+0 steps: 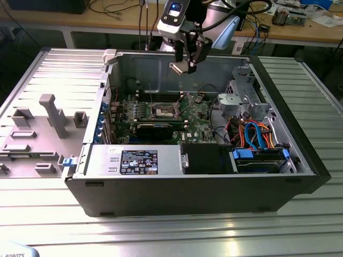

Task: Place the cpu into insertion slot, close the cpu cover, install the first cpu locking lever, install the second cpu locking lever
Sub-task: 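Place the cpu into insertion slot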

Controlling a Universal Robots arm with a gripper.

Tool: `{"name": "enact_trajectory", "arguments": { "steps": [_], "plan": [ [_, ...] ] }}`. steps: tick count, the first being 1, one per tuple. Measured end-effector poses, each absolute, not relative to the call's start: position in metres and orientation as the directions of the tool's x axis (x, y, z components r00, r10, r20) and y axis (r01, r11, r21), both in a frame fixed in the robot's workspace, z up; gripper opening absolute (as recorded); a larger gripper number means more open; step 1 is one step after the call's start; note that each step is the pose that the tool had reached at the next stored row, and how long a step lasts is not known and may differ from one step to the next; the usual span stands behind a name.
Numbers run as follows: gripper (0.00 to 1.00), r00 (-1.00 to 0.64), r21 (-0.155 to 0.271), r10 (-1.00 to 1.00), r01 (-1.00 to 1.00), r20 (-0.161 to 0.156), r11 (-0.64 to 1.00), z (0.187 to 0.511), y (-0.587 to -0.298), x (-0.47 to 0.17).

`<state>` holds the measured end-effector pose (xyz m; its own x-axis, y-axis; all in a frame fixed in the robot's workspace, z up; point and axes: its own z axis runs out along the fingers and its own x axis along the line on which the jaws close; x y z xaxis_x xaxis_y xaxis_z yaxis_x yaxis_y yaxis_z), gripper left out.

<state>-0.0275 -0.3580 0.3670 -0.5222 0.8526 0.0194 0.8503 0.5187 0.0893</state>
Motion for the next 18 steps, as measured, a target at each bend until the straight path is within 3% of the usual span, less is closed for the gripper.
{"name": "enact_trajectory", "arguments": {
  "steps": [18],
  "plan": [
    [0.54, -0.366, 0.089, 0.930, 0.927, 0.019, 0.363, 0.3667, -0.3580, -0.0275]
  ]
}}
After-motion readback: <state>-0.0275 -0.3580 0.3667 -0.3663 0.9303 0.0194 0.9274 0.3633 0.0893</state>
